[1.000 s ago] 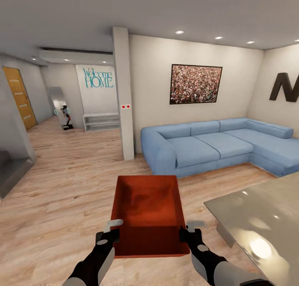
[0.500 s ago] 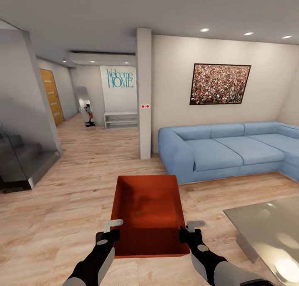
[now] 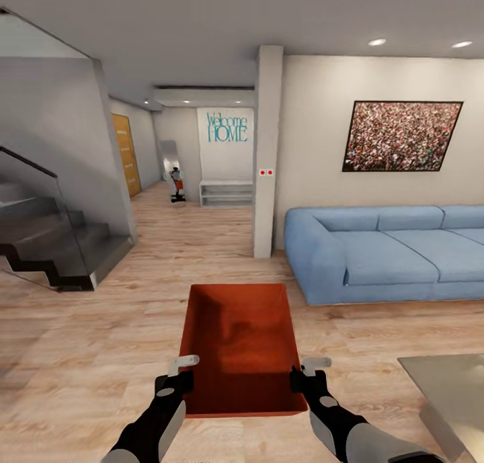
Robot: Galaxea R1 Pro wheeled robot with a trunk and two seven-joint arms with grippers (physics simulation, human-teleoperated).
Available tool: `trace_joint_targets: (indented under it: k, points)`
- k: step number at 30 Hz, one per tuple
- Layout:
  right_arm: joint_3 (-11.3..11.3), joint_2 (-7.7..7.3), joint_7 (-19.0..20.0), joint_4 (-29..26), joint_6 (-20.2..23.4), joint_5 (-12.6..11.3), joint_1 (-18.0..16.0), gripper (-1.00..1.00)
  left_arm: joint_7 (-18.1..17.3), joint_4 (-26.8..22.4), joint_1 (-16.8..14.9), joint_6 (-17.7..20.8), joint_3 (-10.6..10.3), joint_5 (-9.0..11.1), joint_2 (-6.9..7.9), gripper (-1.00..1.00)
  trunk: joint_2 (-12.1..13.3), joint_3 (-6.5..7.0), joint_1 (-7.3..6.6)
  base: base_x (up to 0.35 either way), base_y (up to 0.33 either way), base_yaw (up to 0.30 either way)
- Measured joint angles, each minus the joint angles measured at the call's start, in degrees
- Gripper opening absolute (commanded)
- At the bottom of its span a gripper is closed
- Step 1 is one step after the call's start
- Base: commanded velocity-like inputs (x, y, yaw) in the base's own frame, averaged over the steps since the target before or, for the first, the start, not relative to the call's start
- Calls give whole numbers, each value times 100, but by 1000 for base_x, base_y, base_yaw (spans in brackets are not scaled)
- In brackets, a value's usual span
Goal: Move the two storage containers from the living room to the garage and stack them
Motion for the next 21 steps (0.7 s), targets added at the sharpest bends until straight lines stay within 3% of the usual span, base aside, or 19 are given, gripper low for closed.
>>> trace_joint_targets:
  k: [14, 21]
  points:
    - [-3, -1, 1, 0, -2, 3, 0, -100, 1, -1, -1, 0, 1, -2, -1, -100, 0, 0, 0, 0, 0, 298]
    - [-1, -1, 0, -1, -1, 0, 1, -100, 0, 3, -2, -2, -1, 0, 0, -100, 0, 0, -1, 32, 0, 63]
